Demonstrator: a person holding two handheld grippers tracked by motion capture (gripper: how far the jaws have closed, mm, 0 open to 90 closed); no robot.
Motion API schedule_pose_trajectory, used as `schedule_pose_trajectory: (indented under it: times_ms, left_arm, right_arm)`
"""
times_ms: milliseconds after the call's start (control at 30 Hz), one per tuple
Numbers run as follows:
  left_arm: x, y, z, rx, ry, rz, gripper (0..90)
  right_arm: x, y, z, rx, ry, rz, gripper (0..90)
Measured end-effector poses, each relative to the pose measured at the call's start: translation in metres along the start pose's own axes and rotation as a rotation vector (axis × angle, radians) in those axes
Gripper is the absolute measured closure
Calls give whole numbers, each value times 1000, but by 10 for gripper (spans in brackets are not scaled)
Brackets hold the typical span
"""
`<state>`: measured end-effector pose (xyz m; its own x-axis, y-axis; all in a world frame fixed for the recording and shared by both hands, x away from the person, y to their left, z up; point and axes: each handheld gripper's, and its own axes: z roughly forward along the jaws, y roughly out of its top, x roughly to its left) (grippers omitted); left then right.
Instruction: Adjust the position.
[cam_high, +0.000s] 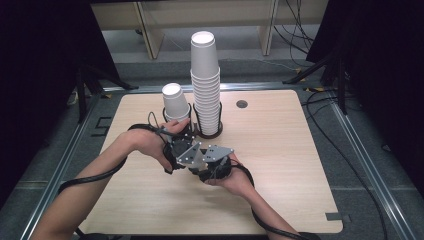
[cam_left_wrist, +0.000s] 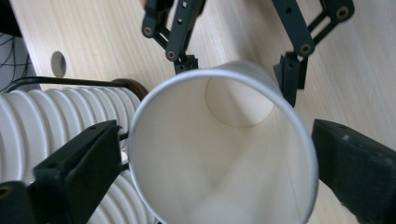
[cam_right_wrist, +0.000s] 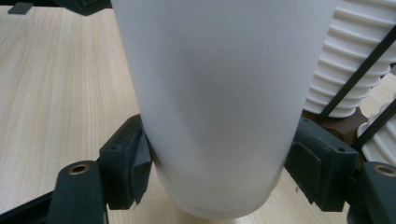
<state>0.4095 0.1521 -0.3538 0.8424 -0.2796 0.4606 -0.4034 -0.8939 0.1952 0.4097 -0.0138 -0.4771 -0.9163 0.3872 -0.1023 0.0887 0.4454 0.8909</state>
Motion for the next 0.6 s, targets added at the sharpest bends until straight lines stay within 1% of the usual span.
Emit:
schedule_pose_trajectory:
  times_ms: [33,67,100,133,167,200,233,267,300,367,400,433,467,500,533,567,600]
  left_arm:
    - [-1,-3,-1,-26,5,-20,15]
    - [-1,-5,-1,-41,5,-39,11]
    - [-1,-8,-2,-58,6,-58,6]
    - [-1,-11,-3,-66,8,-66,5]
    - [-2,-14,-5,-84,15,-89,2]
    - [-2,-16,-5,-95,19,-99,1]
    - [-3,-19,-6,-111,23,-113,0]
    - [-3,-22,-7,-122,32,-126,0]
    - [-5,-25,-8,-134,53,-145,0]
    - [-5,-30,-9,-158,80,-172,0]
    - [-5,-34,-9,-175,103,-199,0]
    - [-6,-36,-9,-190,110,-208,0]
    - [-6,-38,-9,-207,127,-235,0]
    - [-7,-42,-8,-236,148,-265,0]
    - [-8,-44,-8,-251,150,-280,0]
    - [-10,-47,-7,-267,155,-308,0]
    - [-11,-49,-6,-288,167,-334,0]
  right_arm:
    - [0,-1,-1,-2,-3,4,282]
    - [-2,-1,-1,-7,-1,-20,283]
    - [-1,-1,-1,-8,0,-13,282]
    - [0,-2,-2,4,-1,7,282]
    - [0,-2,-2,0,-5,4,282]
    - [-2,-2,-2,-5,-7,-23,282]
    - [-2,-2,-3,-10,-14,-20,282]
    - [-1,-3,-4,-10,-9,10,282]
    - [-3,-2,-4,-18,-10,-20,282]
    - [-4,-3,-5,-30,-21,-7,281]
    - [-4,-3,-6,-40,-36,-10,280]
    - [-2,-3,-7,-43,-40,37,280]
    - [-5,-3,-8,-53,-47,3,280]
    - [-3,-4,-9,-53,-53,54,279]
    - [-6,-3,-10,-70,-65,25,279]
    - [-6,-3,-11,-79,-74,46,279]
    - [-6,-3,-12,-85,-68,58,278]
